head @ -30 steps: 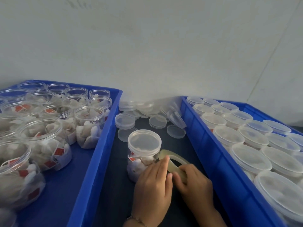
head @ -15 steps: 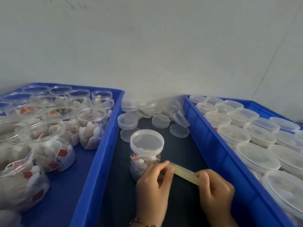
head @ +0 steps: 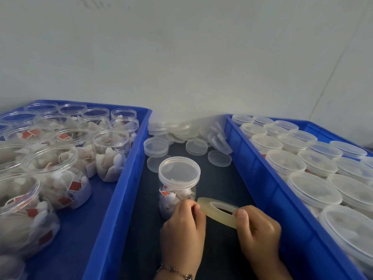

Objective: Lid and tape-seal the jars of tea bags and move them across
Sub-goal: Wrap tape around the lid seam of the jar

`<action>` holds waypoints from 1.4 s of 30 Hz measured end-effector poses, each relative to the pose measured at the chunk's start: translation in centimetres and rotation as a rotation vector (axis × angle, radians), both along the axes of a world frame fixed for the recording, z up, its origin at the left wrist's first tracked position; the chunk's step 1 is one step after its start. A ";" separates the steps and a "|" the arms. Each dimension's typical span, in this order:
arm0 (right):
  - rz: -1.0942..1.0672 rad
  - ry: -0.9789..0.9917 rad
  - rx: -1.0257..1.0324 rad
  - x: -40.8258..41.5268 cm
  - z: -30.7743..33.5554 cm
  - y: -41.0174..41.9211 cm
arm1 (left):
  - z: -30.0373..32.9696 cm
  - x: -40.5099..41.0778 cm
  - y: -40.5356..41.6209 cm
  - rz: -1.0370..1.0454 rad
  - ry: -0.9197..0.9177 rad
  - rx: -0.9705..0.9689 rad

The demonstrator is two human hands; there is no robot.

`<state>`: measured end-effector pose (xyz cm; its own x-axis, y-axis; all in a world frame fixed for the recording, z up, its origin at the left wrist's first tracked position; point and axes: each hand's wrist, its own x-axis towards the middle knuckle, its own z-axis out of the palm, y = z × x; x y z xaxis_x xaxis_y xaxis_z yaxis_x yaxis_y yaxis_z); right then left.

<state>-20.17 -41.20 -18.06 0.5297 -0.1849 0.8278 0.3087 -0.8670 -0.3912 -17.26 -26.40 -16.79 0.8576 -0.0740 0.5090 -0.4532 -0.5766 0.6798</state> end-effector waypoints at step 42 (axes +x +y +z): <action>-0.066 0.467 0.065 0.6 0.2 -0.4 | -1.0 0.9 -0.2 -0.132 -0.215 -0.012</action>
<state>-19.60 -41.63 -17.87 0.8279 -0.2739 0.4895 0.0324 -0.8479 -0.5292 -16.33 -26.60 -17.79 0.7126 -0.1710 0.6804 -0.6592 -0.4951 0.5660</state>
